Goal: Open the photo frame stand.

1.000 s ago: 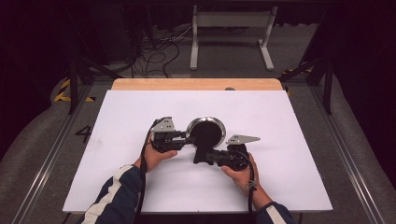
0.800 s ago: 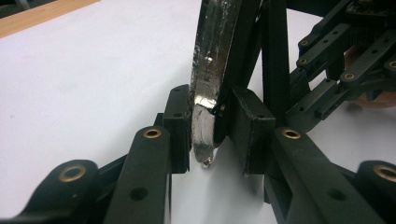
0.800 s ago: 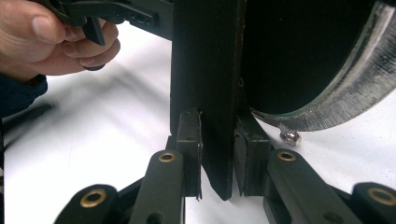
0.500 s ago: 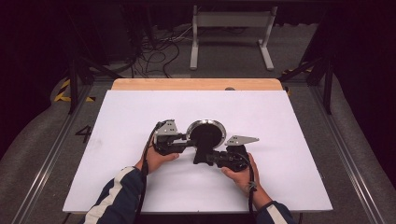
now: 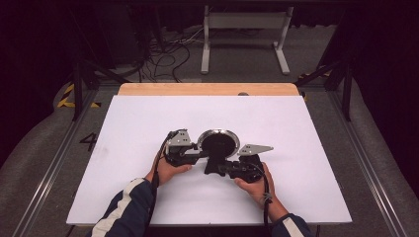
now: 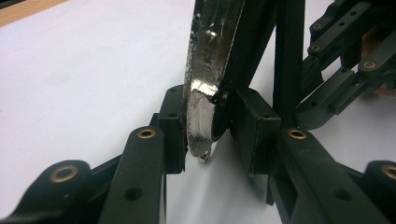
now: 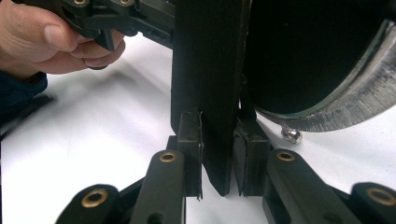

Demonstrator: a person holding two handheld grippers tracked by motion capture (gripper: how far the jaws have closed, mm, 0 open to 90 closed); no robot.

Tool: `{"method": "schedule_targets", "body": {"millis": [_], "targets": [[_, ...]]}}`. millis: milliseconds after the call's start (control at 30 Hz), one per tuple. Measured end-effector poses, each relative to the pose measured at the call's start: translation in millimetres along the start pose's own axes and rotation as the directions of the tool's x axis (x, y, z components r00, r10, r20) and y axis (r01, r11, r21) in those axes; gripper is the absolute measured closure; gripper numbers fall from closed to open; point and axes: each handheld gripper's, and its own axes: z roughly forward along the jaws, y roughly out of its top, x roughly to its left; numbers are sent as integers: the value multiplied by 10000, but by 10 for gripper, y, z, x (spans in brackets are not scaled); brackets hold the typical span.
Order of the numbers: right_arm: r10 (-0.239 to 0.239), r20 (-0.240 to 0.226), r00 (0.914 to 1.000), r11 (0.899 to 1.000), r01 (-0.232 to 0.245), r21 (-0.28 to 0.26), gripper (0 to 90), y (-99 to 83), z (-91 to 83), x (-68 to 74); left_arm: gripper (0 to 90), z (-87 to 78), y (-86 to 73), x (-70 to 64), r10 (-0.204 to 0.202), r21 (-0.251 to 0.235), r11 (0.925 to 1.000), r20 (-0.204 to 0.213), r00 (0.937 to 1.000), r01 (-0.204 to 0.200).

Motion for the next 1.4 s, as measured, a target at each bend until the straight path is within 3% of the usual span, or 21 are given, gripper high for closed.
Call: {"method": "schedule_targets", "body": {"millis": [200, 433, 500, 600, 667, 1000, 1033, 1100, 1400], "targets": [[19, 56, 10000, 10000, -19, -23, 749, -3, -20, 1, 671, 10, 8, -89, 570, 168, 9983, -735, 9957, -559], [83, 133, 9999, 9999, -81, -142, 735, 20, -56, -24, 668, 35, 7, -128, 790, 82, 9969, -1340, 9878, -786], [97, 115, 9999, 9998, -95, -154, 729, 34, -62, -37, 672, 49, 20, -127, 1105, 250, 9939, -1839, 9767, -1078], [31, 144, 9999, 9999, -30, -97, 727, 35, -50, -38, 691, 56, 2, -93, 1255, 368, 9920, -2127, 9690, -1204], [-19, 202, 9998, 9999, 16, 158, 728, 17, -16, -27, 708, 58, -12, -64, 1254, 348, 9921, -2058, 9705, -1208], [0, 342, 9994, 10000, 0, 10, 723, 18, -17, -36, 695, 123, 4, -49, 1556, 448, 9878, -2574, 9537, -1491], [15, 389, 9992, 10000, -16, 17, 721, 20, -23, -44, 695, 141, 11, -49, 1721, 535, 9851, -2707, 9471, -1637], [17, 459, 9989, 10000, -18, 32, 719, 21, -27, -52, 693, 161, 16, -47, 1828, 577, 9831, -2822, 9418, -1735], [33, 631, 9980, 9999, -39, 98, 724, 9, -14, -53, 686, 198, 16, -44, 1970, 682, 9804, -3052, 9317, -1850]]}}
